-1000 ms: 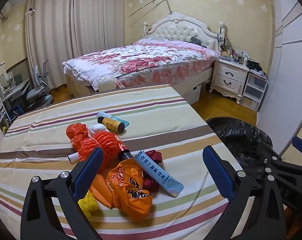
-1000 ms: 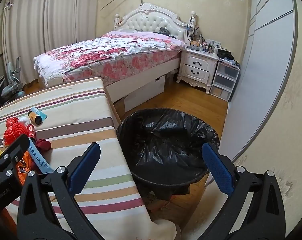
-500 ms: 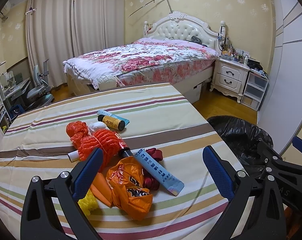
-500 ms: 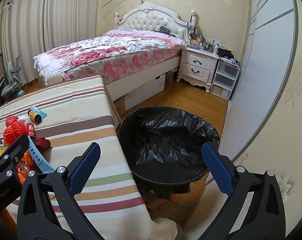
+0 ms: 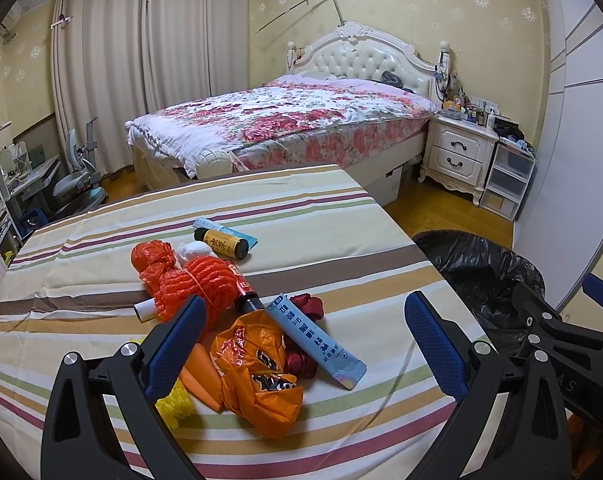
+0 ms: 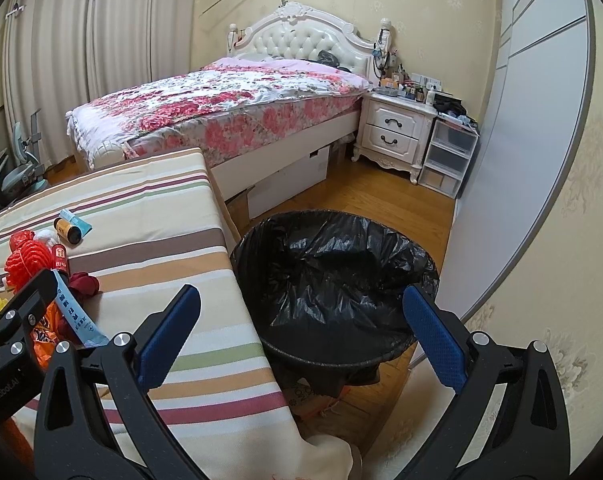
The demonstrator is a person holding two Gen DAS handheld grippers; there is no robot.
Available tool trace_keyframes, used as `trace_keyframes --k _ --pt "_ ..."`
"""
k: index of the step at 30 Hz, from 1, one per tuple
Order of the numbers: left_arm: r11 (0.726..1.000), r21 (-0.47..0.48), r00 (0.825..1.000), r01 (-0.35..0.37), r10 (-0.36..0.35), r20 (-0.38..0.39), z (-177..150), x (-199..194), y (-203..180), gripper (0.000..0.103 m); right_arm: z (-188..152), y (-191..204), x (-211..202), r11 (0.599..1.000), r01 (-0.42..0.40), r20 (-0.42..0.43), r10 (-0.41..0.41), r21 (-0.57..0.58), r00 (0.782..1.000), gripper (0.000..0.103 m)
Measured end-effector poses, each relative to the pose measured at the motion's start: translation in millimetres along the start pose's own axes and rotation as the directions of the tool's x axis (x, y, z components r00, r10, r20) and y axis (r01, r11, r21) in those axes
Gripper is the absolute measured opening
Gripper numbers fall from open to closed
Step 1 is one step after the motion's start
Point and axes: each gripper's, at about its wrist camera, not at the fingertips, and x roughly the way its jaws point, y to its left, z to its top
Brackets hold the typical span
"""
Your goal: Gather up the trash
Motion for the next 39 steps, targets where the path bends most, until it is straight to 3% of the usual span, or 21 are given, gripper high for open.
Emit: trace_keyframes --k 39 --pt "1.000 -0.002 1.000 0.001 -0.001 -0.006 -0.2 1.5 0.7 0.097 -2.4 0.0 1.1 1.000 0.000 -0.004 0.000 0.000 1.000 0.099"
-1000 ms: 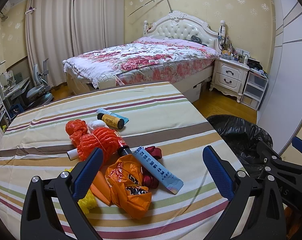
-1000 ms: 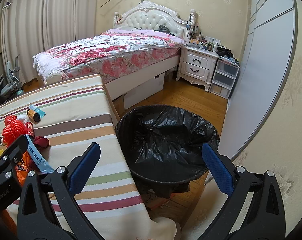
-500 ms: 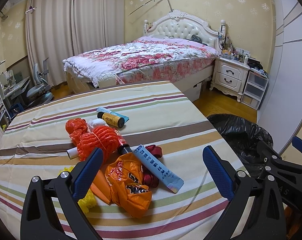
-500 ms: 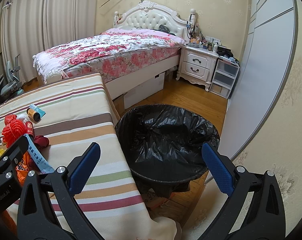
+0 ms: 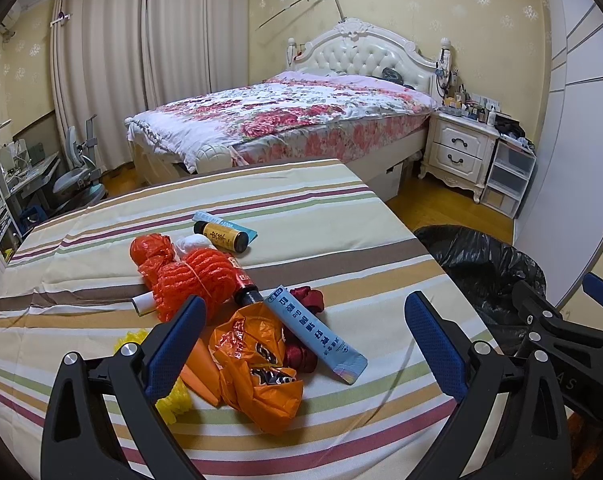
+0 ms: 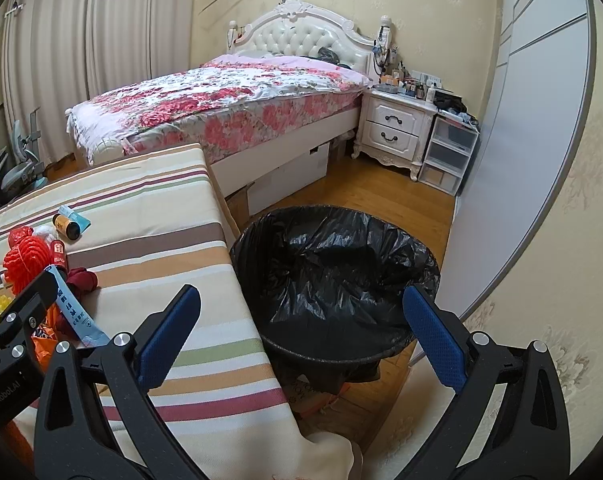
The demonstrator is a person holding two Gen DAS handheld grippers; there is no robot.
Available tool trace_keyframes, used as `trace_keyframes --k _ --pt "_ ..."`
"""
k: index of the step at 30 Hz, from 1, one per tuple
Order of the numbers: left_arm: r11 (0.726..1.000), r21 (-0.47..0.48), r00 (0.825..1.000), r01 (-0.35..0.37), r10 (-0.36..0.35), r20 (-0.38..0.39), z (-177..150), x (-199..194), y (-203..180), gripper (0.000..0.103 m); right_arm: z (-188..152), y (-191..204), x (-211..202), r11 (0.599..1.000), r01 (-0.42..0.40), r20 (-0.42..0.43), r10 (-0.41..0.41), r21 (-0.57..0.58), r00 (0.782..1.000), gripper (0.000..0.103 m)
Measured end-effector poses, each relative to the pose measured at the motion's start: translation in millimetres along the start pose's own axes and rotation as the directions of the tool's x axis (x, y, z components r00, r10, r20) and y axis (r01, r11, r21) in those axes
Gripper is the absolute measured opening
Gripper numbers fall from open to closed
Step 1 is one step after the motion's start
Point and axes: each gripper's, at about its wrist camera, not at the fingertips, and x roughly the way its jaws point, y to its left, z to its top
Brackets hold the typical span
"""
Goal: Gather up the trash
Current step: 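Reach the left tool to the yellow foam net and close on it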
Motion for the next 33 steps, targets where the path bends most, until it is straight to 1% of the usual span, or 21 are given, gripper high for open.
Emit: trace_keyframes --k 11,16,20,22,25,27,29,33 --pt "1.000 -0.001 1.000 -0.002 0.002 0.000 -0.1 0.3 0.4 0.097 -8.7 -0.6 0.9 1.000 0.008 0.000 -0.008 -0.014 1.000 0.099" --pt "1.000 0.000 1.000 -0.015 0.015 0.002 -11.2 -0.4 6.4 0.097 -5.1 6.5 -0.8 1.000 -0.007 -0.005 0.007 -0.023 1.000 0.099" --pt "0.999 -0.014 0.999 -0.043 0.043 -0.010 -22.2 -1.6 21.2 0.097 -3.5 18.3 -0.9 0.999 -0.033 -0.014 0.032 -0.034 0.999 0.099" --pt "0.998 -0.025 0.998 -0.057 0.056 -0.018 -22.1 -4.6 31.2 0.097 -3.4 25.7 -1.0 0.998 -0.050 -0.020 0.049 -0.047 0.999 0.098" --pt "0.995 -0.042 0.995 -0.091 0.089 -0.037 -32.5 -6.5 48.2 0.097 -4.2 38.7 -1.3 0.994 -0.079 -0.029 0.077 -0.069 0.997 0.097" --pt "0.993 -0.052 0.993 -0.110 0.107 -0.053 -36.5 -6.8 59.0 0.097 -5.1 47.4 -0.6 0.991 -0.103 -0.043 0.100 -0.081 0.994 0.090" --pt "0.989 -0.065 0.989 -0.132 0.128 -0.070 -44.5 -7.9 70.3 0.096 -6.5 55.5 0.6 0.988 -0.126 -0.056 0.122 -0.088 0.991 0.086" --pt "0.985 -0.080 0.984 -0.155 0.147 -0.097 -45.1 -8.3 88.5 0.096 -9.3 69.0 0.2 0.983 -0.153 -0.067 0.146 -0.105 0.987 0.085"
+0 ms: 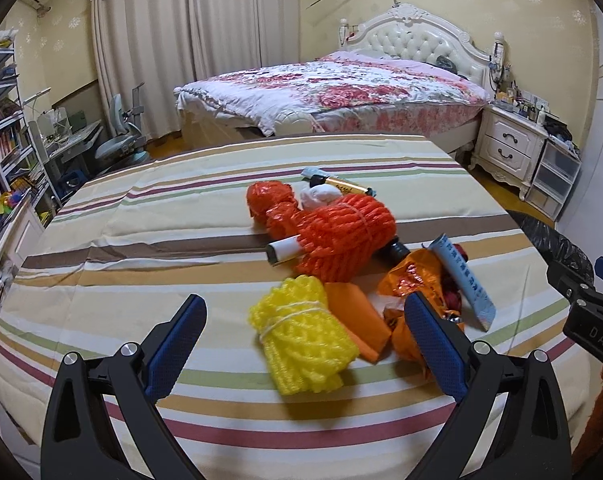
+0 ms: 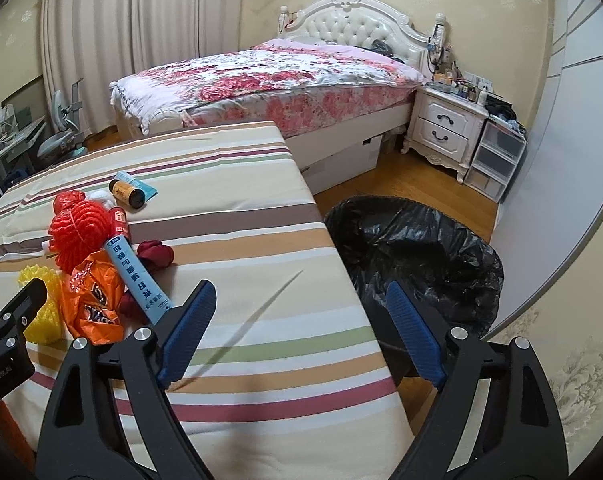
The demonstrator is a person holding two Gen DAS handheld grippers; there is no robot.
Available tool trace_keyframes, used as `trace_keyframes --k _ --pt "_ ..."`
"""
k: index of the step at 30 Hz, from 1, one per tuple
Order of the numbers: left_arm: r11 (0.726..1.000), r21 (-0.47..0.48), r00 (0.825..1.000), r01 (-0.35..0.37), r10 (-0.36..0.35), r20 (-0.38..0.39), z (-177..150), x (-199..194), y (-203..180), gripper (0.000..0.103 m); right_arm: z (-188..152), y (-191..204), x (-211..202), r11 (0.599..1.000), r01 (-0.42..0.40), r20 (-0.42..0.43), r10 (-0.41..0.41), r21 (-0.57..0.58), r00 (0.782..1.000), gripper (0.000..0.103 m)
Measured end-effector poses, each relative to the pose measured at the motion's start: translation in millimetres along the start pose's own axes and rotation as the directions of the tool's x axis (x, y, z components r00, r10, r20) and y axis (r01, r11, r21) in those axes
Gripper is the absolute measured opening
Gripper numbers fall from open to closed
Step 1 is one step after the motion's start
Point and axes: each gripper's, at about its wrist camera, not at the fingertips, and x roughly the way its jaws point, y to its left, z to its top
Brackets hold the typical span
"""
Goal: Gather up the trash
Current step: 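Reach the left tool to the yellow foam net and close on it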
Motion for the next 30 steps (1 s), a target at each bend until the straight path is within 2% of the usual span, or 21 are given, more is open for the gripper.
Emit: trace_keyframes --k 14,15,16,18,20,22,28,30 --pt "0.999 -0.046 0.998 0.019 -0.022 -0.059 -8.0 4.9 21.8 0.096 -2.0 22.4 3.6 0.999 -0.032 -0.017 0.031 -0.036 0.999 0.085" --pt "0.999 -0.047 0.998 0.023 -0.026 -0.061 -7.0 5.8 22.2 0.094 -2.2 23.5 4.1 0.999 -0.035 -0.020 0.034 -0.037 0.999 0.085" --pt "0.999 -0.047 0.998 0.027 -0.030 -0.062 -6.1 6.7 22.3 0.084 -3.4 23.4 4.4 0.999 -0.038 -0.021 0.037 -0.038 0.999 0.085" --pt "0.995 -0.057 0.993 0.082 -0.086 -0.080 -3.9 11.7 22.1 0.065 -3.7 26.1 3.7 0.998 -0.041 -0.020 0.040 -0.045 0.999 0.085" --pt "0.991 -0.079 0.988 0.107 -0.115 -0.100 -4.9 15.4 24.8 0.062 -4.1 28.2 3.5 0.998 -0.045 -0.019 0.044 -0.050 0.999 0.085" --pt "0.992 -0.070 0.988 0.105 -0.112 -0.106 -6.8 17.3 22.7 0.051 -4.1 29.8 3.3 0.997 -0.049 -0.019 0.048 -0.053 0.999 0.085" --pt "0.994 -0.044 0.992 0.098 -0.102 -0.081 -11.1 8.8 29.4 0.048 -5.8 36.3 5.1 0.995 -0.066 -0.026 0.064 -0.072 0.998 0.084" --pt "0.995 -0.043 0.993 0.089 -0.092 -0.073 -10.2 6.9 32.9 0.048 -6.4 41.0 7.3 0.992 -0.091 -0.039 0.088 -0.085 0.995 0.076"
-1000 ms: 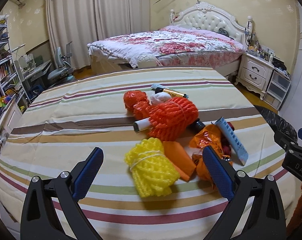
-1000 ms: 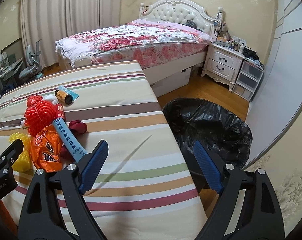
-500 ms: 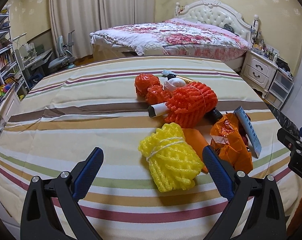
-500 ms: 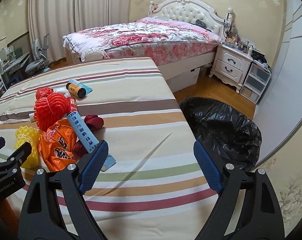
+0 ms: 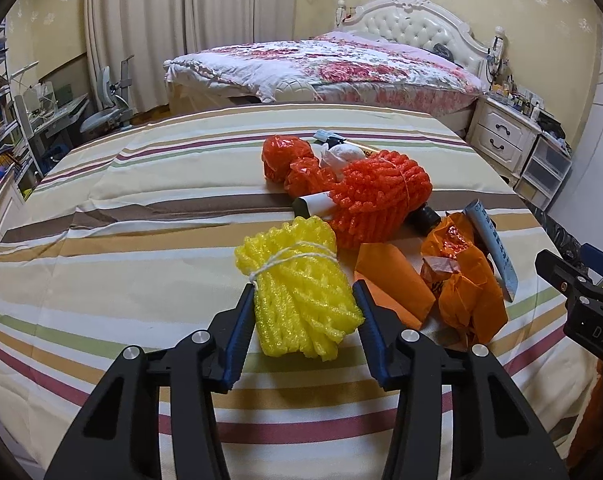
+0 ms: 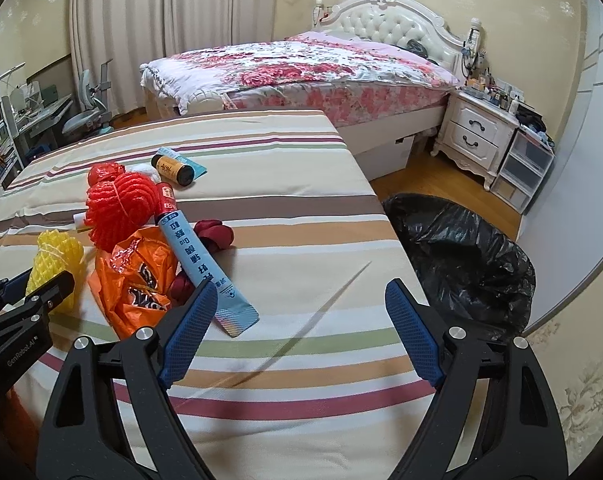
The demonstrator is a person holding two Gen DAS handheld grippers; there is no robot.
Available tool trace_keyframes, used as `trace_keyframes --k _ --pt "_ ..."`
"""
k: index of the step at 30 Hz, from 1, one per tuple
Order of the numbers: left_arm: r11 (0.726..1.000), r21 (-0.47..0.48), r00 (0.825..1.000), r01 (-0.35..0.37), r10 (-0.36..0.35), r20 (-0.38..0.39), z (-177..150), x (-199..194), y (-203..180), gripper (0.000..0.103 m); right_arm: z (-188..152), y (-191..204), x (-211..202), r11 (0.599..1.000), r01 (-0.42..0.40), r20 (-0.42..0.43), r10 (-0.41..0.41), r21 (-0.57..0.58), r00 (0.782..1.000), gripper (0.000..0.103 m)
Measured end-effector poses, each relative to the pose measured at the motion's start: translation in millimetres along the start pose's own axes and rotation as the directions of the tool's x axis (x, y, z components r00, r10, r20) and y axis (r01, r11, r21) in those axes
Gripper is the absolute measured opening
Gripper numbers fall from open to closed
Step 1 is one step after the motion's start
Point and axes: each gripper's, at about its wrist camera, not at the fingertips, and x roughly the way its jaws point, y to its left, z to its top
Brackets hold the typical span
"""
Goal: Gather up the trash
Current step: 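Reach the left tool to the yellow foam net and close on it, then lift the yellow foam net with the left tool while the right tool grasps the toothpaste tube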
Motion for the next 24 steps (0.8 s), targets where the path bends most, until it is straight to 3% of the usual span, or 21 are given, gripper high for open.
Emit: trace_keyframes --k 6,16,18,24 --pt "0.999 -0.029 1.000 -0.029 0.029 0.004 1.9 -1.8 16.4 0.048 0.2 11.6 9.8 0.997 -0.076 -0.033 0.076 -0.011 0.997 0.063" --pt "0.995 -0.051 0.996 -0.083 0.085 0.037 7.2 -7.1 40.0 0.048 5.3 29.5 25.9 0.992 -0.124 -0.071 0.121 -0.031 0.990 0.047" --pt "0.995 -0.055 0.995 -0.086 0.088 0.036 7.6 -6.0 42.0 0.048 5.7 30.8 27.9 0.989 -0.149 -0.085 0.146 -0.023 0.986 0.038" --pt "0.994 -0.069 0.996 -0.084 0.086 0.029 5.9 -2.6 46.7 0.048 4.4 32.3 25.6 0.986 -0.163 -0.086 0.160 -0.028 0.983 0.026"
